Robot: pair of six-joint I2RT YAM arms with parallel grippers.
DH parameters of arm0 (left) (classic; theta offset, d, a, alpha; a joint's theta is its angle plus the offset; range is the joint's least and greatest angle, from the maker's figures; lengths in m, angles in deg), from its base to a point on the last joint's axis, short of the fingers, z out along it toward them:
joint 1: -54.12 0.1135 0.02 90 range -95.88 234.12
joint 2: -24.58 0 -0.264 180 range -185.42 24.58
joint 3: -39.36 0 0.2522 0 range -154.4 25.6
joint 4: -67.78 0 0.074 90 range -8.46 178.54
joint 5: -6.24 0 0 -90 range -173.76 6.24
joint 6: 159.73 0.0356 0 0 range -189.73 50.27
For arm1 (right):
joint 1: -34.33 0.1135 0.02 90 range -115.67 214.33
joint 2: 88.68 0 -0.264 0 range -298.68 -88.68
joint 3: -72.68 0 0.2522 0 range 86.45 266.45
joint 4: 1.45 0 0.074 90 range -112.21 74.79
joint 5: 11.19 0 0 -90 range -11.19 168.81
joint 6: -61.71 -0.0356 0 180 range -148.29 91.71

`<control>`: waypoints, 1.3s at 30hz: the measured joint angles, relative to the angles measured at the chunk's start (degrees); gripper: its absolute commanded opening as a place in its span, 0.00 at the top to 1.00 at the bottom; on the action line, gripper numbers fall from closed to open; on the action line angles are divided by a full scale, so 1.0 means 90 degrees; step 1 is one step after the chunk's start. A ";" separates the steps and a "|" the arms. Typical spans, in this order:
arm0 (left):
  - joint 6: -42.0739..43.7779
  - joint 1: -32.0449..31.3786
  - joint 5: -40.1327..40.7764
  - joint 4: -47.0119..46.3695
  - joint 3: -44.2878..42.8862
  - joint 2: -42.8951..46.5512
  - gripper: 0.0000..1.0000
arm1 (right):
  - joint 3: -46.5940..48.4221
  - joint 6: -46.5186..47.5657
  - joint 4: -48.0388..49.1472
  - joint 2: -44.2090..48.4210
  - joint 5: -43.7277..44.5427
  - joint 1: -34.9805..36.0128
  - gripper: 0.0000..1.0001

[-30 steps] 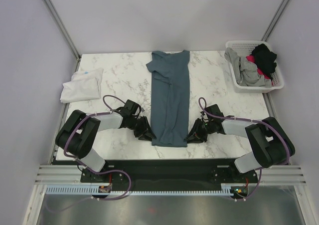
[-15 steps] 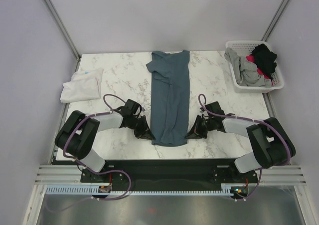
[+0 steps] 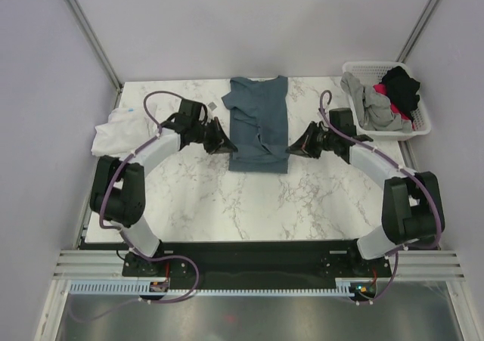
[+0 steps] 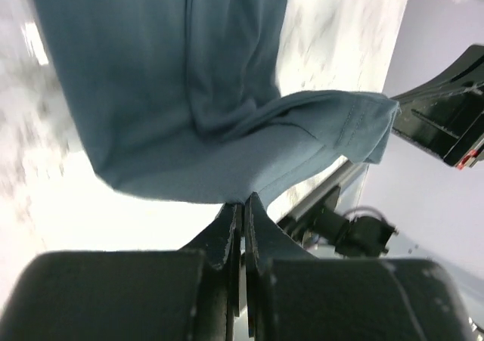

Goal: Fold and stack the t-shirts
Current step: Fold the tshirt

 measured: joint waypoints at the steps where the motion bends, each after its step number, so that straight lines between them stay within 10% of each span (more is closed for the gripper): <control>1: 0.0044 0.0066 -0.0005 0.0032 -0.0328 -0.0199 0.98 | 0.0233 0.0005 0.0075 -0.0197 0.0000 -0.0061 1.00; 17: 0.0607 0.0437 0.0357 -0.0058 -0.4129 -0.3582 0.98 | 0.4612 -0.0046 0.0901 -0.4352 0.0007 -0.0296 1.00; 21: 0.0867 0.0461 0.0673 -0.0100 -0.4607 -0.3944 0.24 | 0.4784 -0.0027 0.0913 -0.4665 0.0104 -0.0299 0.59; 24: 0.1110 0.0476 0.0852 -0.0070 -0.4726 -0.3937 0.16 | 0.4772 0.0087 0.0903 -0.4682 0.0158 -0.0325 0.49; 39: 0.1056 0.0809 -0.0294 0.0044 -0.1154 -0.1423 0.21 | 0.1698 0.0209 0.0891 -0.2387 -0.0374 -0.0639 0.48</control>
